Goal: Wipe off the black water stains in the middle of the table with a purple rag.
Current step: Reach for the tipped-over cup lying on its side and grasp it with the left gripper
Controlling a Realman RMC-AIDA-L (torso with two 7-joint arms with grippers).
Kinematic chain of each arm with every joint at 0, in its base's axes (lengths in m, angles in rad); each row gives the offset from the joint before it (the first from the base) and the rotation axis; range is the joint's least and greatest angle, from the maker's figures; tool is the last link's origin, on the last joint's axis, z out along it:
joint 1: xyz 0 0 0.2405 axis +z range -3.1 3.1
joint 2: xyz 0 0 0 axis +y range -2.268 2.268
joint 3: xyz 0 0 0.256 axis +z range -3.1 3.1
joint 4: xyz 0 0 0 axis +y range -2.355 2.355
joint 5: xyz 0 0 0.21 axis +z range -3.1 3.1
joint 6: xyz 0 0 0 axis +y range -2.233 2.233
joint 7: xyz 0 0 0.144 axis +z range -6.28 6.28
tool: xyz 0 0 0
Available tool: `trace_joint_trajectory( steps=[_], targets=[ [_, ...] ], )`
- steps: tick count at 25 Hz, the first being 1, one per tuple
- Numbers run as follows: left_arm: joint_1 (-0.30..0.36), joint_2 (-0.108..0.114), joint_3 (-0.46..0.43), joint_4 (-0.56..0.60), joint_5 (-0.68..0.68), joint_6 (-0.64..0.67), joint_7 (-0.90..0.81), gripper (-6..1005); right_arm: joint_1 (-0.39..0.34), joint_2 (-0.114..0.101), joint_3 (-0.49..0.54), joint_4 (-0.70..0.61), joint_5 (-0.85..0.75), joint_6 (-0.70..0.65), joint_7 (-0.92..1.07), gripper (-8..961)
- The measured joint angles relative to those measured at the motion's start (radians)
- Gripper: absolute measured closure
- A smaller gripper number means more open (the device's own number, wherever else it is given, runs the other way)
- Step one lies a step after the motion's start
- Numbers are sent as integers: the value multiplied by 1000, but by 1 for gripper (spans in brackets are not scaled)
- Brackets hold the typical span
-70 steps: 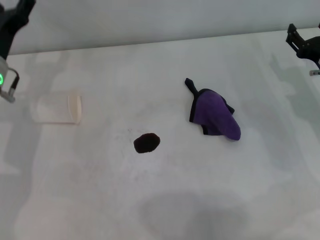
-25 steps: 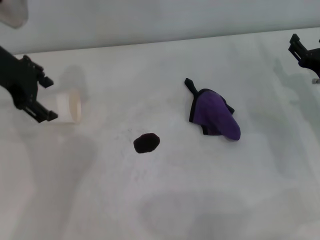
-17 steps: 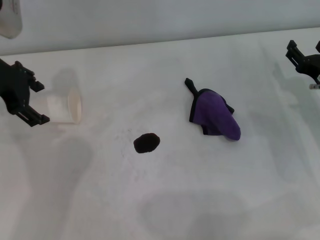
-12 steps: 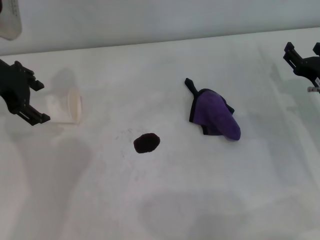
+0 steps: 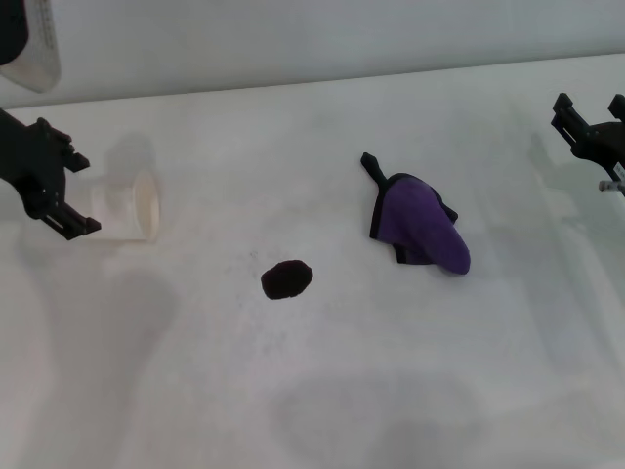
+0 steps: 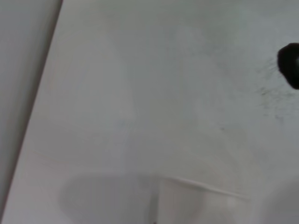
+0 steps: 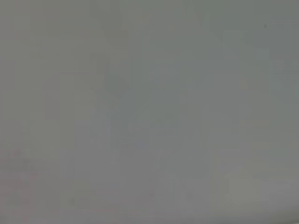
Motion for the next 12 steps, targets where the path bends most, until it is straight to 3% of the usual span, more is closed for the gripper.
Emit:
trace_joint_trajectory(
  steps=[12],
  targets=[
    [17, -1, 0, 179, 48, -183, 24, 112, -2, 0, 0, 1, -2, 0, 31, 113]
  ],
)
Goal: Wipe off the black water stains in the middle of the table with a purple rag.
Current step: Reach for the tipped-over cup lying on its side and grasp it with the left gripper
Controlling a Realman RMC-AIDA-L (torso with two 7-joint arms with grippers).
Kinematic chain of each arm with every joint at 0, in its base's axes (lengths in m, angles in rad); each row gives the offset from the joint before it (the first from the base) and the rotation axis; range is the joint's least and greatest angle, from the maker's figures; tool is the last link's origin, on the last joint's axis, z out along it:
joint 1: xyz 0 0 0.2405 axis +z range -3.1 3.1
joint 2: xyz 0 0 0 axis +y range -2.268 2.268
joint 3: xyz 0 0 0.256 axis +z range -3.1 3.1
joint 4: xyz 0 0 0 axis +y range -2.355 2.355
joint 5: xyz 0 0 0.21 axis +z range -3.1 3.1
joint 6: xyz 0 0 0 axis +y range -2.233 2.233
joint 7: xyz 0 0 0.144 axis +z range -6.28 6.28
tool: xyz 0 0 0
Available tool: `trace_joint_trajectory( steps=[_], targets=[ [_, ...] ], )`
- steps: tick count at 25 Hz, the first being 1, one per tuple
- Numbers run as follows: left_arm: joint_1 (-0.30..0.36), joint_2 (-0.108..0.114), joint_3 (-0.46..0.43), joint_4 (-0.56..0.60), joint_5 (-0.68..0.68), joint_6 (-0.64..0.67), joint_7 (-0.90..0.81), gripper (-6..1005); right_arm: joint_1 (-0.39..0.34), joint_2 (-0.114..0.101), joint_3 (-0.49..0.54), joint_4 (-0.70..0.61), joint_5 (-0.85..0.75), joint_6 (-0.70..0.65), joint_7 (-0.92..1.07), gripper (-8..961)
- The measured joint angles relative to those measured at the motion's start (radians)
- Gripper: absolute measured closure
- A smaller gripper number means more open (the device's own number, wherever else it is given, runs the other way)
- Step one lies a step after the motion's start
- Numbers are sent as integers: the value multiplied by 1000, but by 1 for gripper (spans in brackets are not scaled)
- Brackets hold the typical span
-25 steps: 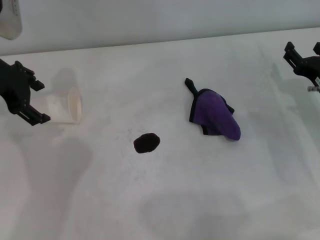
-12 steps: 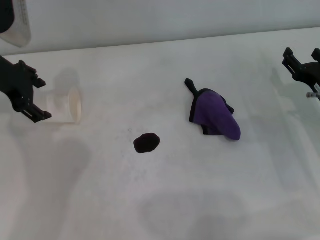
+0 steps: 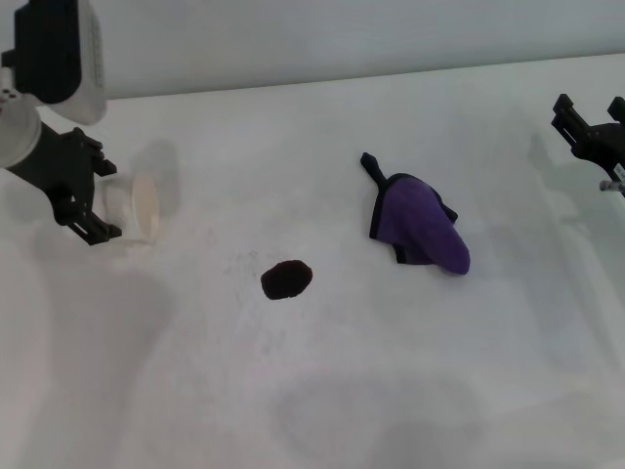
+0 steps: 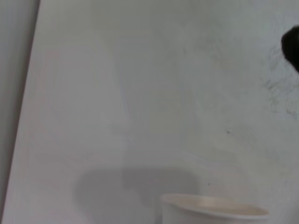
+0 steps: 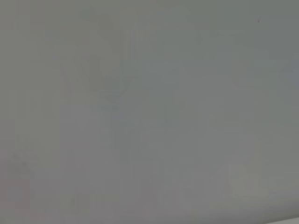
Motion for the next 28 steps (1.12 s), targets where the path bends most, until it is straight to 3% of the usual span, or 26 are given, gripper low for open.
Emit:
trace_joint_trajectory(
  steps=[28],
  targets=[
    [95, 0, -2, 79, -78, -110, -31, 118, -1, 0, -4, -7, -1, 2, 9, 113]
  ],
)
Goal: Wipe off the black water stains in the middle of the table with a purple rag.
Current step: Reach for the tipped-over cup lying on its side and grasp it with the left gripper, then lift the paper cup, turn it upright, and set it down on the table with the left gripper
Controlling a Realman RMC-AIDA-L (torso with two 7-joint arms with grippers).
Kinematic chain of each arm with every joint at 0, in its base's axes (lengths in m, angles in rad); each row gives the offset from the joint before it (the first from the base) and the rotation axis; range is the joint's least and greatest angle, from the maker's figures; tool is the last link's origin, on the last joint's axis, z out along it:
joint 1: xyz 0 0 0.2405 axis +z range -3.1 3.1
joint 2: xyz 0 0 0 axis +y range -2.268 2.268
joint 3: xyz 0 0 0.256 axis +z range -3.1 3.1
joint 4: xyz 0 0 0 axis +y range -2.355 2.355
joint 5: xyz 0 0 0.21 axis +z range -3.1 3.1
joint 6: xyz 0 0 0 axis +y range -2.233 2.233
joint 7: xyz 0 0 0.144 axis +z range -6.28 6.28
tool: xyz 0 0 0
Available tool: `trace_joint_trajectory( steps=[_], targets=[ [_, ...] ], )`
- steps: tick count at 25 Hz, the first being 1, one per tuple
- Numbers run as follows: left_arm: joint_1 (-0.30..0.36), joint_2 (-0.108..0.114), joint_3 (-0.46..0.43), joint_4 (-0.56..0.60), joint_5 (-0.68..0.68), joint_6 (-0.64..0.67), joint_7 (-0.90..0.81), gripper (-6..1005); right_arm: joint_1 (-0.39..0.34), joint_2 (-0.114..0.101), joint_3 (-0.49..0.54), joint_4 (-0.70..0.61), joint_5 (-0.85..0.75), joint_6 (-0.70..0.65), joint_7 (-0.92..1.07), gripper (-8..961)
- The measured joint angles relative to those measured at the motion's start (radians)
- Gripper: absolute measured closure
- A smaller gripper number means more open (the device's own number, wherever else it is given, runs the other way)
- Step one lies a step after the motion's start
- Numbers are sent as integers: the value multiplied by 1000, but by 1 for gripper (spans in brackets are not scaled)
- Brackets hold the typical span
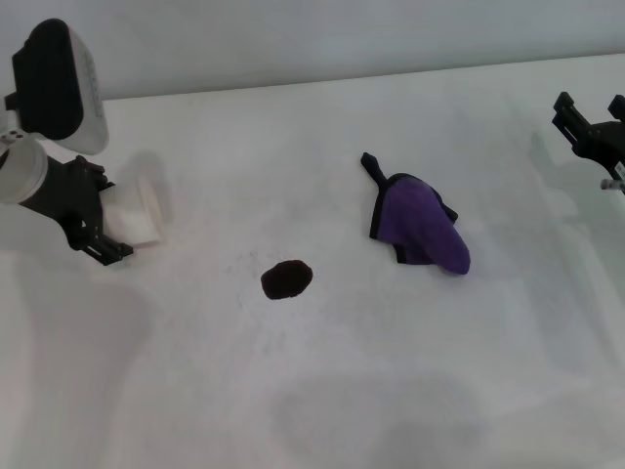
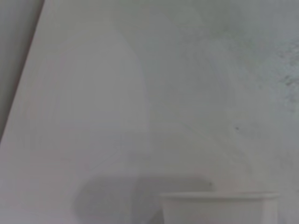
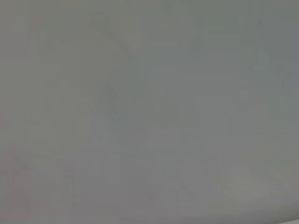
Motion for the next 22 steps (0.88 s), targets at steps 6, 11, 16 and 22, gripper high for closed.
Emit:
trace_joint_trajectory(
  steps=[6, 11, 16, 22],
  targets=[
    [12, 0, 0, 11, -30, -16, -9, 122, -10, 0, 4, 5, -1, 19, 0, 113],
    [20, 0, 0, 4, -138, -43, -42, 197, -12, 0, 5, 6, -2, 24, 0, 113],
    [44, 0, 0, 3, -372, -56, -34, 256, -15, 0, 5, 3, -2, 24, 0, 113],
    [134, -1, -1, 77, -654, -57, 55, 263, -20, 0, 5, -3, 1, 25, 5, 112]
  ],
)
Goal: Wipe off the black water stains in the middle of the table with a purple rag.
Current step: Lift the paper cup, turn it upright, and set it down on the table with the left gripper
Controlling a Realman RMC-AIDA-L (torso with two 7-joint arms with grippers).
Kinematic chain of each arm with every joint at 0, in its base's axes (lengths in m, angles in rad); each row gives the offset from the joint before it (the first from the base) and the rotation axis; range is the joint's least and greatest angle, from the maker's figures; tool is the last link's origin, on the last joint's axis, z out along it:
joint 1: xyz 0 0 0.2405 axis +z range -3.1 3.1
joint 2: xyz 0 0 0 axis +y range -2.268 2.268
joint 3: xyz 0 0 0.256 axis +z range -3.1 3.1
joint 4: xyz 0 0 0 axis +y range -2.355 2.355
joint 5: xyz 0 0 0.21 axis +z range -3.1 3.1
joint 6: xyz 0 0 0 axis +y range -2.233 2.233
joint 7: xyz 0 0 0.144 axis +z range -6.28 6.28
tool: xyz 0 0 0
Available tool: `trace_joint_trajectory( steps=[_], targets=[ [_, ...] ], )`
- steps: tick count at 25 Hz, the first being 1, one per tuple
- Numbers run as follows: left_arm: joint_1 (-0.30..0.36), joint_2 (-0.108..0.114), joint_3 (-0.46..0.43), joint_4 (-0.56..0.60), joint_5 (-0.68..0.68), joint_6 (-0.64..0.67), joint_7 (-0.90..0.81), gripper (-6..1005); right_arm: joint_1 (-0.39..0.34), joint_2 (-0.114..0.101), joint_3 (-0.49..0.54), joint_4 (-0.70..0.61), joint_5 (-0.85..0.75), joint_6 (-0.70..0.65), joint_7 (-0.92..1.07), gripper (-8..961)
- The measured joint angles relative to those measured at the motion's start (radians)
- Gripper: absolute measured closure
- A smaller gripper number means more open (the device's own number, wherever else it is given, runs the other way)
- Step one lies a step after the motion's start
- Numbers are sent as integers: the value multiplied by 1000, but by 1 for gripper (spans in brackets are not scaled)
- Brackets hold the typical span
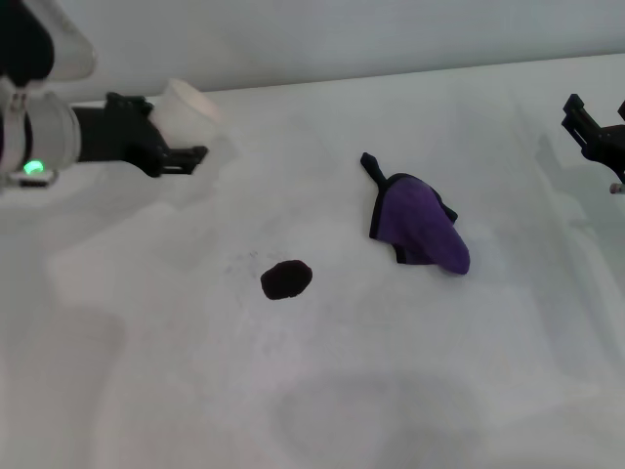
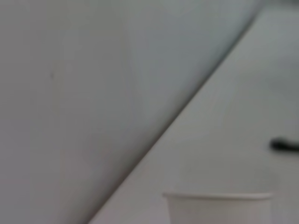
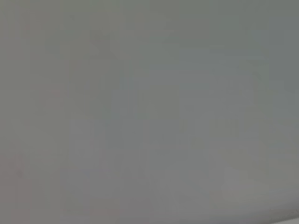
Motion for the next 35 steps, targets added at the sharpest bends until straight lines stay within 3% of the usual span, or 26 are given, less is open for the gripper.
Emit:
trace_joint_trajectory(
  steps=[4, 9, 14, 21, 35],
  targets=[
    [132, 1, -1, 121, -330, 0, 191, 263, -4, -1, 0, 1, 4, -5, 48, 112],
    [358, 0, -1, 377, -849, 19, 631, 263, -9, -5, 0, -2, 1, -6, 53, 112],
    [497, -3, -5, 544, -1120, 58, 875, 264, -12, -6, -11, -27, -2, -3, 57, 112],
    [553, -9, -16, 615, -1221, 7, 884, 266, -6, -8, -19, -61, -54, -6, 58, 112],
    [556, -11, -10, 627, -1219, -79, 895, 254, -12, -9, -28, -81, -84, -3, 58, 112]
  ],
)
